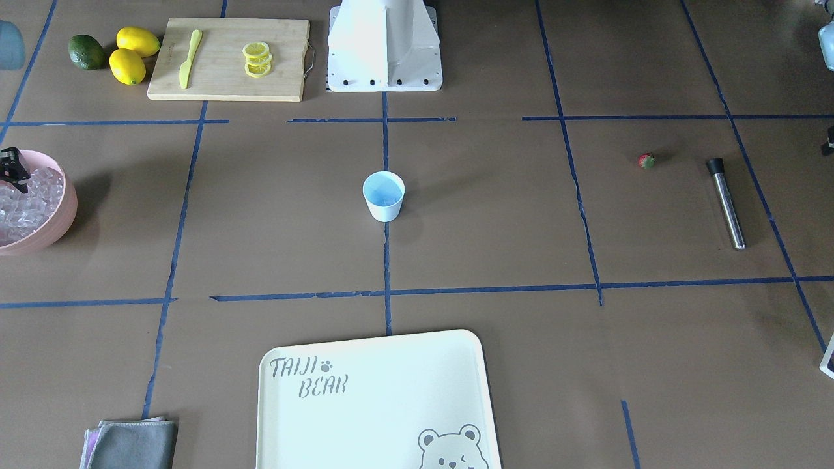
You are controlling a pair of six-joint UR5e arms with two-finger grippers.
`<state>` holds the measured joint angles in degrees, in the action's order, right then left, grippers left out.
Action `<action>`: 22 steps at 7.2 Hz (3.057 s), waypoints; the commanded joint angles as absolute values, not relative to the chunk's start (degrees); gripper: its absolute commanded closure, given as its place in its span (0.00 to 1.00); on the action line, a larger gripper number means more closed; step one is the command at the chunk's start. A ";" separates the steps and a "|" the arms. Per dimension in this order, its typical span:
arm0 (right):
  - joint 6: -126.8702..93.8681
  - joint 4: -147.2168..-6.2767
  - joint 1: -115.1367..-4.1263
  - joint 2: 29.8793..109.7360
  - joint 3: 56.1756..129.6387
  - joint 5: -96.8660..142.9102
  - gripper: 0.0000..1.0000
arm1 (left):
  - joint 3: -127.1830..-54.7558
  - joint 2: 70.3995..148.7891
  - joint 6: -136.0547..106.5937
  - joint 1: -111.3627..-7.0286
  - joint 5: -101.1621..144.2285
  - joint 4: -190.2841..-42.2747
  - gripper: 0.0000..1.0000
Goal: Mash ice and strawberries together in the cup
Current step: 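Lower the right gripper into the bowl and grasp more ice cubes, then carry the held ice with the right gripper over the blue cup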
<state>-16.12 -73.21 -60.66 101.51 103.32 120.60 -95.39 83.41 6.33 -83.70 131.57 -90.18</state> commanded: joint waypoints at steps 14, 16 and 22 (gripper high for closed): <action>-45.74 -108.55 -45.82 56.38 109.71 120.07 1.00 | -95.19 83.32 6.24 -83.67 135.00 -90.26 0.00; -55.85 -108.46 -40.72 47.78 104.10 116.75 1.00 | -95.10 83.32 6.24 -83.67 135.00 -90.26 0.00; -69.87 -99.84 -29.28 37.61 89.03 107.06 1.00 | -94.92 83.32 6.33 -83.67 135.00 -90.26 0.00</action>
